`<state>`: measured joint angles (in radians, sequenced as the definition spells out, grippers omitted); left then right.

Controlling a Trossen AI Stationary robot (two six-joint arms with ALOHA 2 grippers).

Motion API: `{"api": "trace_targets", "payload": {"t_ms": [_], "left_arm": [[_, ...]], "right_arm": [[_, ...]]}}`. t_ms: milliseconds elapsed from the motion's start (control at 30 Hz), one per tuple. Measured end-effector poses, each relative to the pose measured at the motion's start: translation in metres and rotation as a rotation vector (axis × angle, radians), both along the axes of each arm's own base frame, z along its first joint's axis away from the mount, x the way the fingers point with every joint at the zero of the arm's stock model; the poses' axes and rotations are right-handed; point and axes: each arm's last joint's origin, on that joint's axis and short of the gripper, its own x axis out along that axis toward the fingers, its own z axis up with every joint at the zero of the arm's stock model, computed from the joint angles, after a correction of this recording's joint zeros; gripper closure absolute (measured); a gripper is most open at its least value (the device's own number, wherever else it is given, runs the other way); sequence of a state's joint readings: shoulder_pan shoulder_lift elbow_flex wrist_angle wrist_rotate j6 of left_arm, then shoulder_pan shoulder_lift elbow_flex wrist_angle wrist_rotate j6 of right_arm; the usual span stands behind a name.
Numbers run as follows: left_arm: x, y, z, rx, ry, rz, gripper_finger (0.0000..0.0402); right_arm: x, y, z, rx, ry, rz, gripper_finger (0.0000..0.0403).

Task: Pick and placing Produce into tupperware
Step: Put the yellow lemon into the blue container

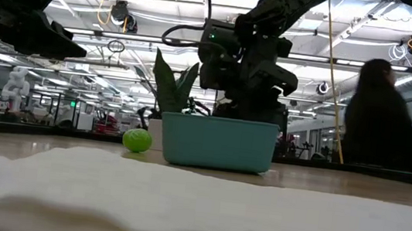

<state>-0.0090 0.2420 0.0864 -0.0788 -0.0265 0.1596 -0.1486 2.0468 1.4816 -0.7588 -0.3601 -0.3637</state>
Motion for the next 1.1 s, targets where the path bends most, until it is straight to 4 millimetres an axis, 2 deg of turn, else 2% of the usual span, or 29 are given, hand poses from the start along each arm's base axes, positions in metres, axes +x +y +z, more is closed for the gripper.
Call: {"api": "trace_targets", "payload": {"t_ms": [167,733,1100], "left_arm": [[0.0000,0.0000,0.0000,-0.001,0.000,0.001,0.0376],[0.0000,0.0000,0.0000,-0.004,0.000,0.001,0.0376],[0.0000,0.0000,0.0000,-0.004,0.000,0.001,0.0376]], "right_arm": [[-0.0014,0.0037,-0.0035,-0.067,0.033,0.005,0.0167],[0.0000,0.0074,-0.0031,-0.096,0.030,-0.002,0.0161],[0.0002,0.0075,-0.0023,-0.077,0.055,-0.094,0.0136]]}}
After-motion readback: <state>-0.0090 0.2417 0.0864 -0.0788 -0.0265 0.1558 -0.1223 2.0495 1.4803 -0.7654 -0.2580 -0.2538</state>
